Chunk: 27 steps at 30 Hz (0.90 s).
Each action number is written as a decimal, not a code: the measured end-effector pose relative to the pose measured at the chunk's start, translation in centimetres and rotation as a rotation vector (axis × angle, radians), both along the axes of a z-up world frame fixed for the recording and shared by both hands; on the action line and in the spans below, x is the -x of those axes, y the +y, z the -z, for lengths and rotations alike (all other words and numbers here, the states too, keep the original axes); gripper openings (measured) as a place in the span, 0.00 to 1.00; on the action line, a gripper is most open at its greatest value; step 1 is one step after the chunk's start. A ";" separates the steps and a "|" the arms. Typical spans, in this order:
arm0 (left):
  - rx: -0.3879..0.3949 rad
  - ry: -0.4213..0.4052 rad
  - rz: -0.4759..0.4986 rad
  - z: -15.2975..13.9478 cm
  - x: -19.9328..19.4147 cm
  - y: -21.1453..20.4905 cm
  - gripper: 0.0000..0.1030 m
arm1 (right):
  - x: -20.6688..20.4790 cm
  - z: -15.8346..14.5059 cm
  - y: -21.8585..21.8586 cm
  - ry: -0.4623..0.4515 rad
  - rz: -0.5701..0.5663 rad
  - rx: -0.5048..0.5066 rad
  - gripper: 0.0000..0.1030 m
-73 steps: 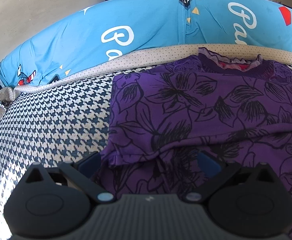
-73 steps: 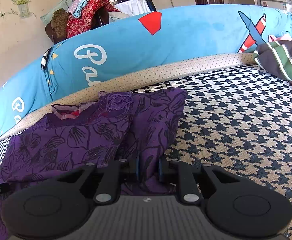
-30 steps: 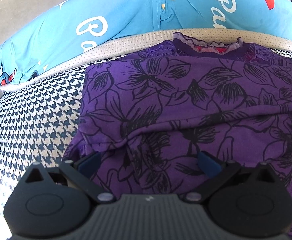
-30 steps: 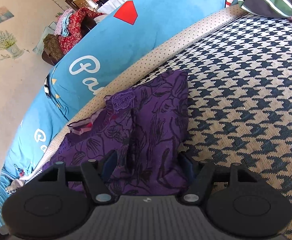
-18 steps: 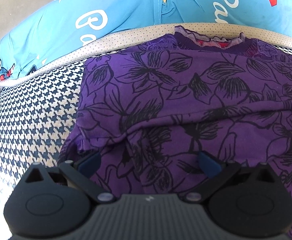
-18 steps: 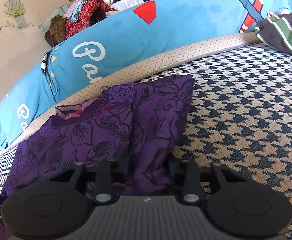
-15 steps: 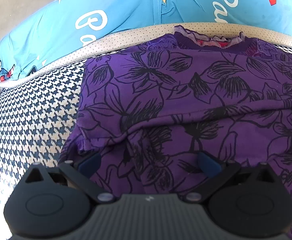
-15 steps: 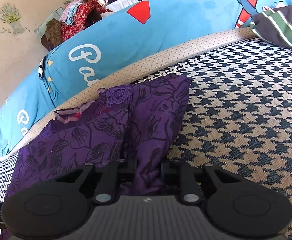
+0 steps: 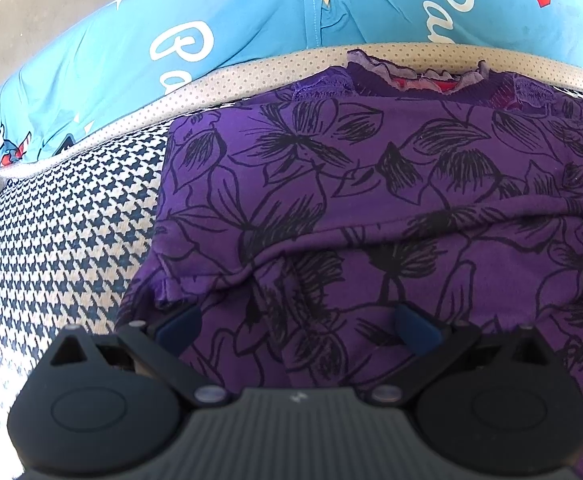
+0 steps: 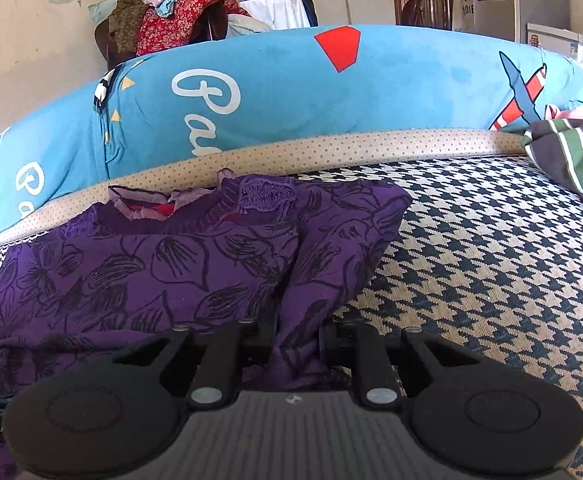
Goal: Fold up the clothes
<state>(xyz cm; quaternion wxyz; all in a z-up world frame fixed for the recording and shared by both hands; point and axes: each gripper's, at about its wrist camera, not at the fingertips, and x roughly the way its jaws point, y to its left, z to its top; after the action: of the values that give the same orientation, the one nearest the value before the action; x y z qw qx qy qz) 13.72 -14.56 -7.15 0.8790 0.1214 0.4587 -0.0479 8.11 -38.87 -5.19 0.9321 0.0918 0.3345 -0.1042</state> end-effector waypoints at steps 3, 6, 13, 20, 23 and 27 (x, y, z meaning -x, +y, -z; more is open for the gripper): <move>0.001 0.000 -0.001 -0.1 0.0 0.0 1.00 | -0.2 -0.3 0.5 -0.003 -0.001 0.004 0.17; -0.005 -0.004 0.001 0.0 0.1 0.0 1.00 | -0.4 -0.6 1.0 -0.005 -0.002 0.008 0.17; -0.002 -0.004 -0.003 0.0 0.3 0.1 1.00 | -0.7 -1.1 1.9 -0.019 -0.018 0.017 0.17; -0.011 -0.009 -0.003 0.1 0.2 0.0 1.00 | -0.9 -1.1 2.4 -0.014 -0.024 0.027 0.17; -0.010 -0.009 0.000 0.1 0.2 0.0 1.00 | -1.1 -1.2 2.9 -0.015 -0.039 0.028 0.18; 0.003 0.001 -0.003 0.0 0.1 0.3 1.00 | -1.2 -0.6 2.2 -0.009 -0.030 -0.013 0.20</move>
<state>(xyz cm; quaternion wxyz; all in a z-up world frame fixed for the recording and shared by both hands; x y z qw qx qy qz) 13.57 -14.29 -7.19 0.8790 0.1193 0.4593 -0.0471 9.34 -36.63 -4.60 0.9345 0.0935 0.3322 -0.0876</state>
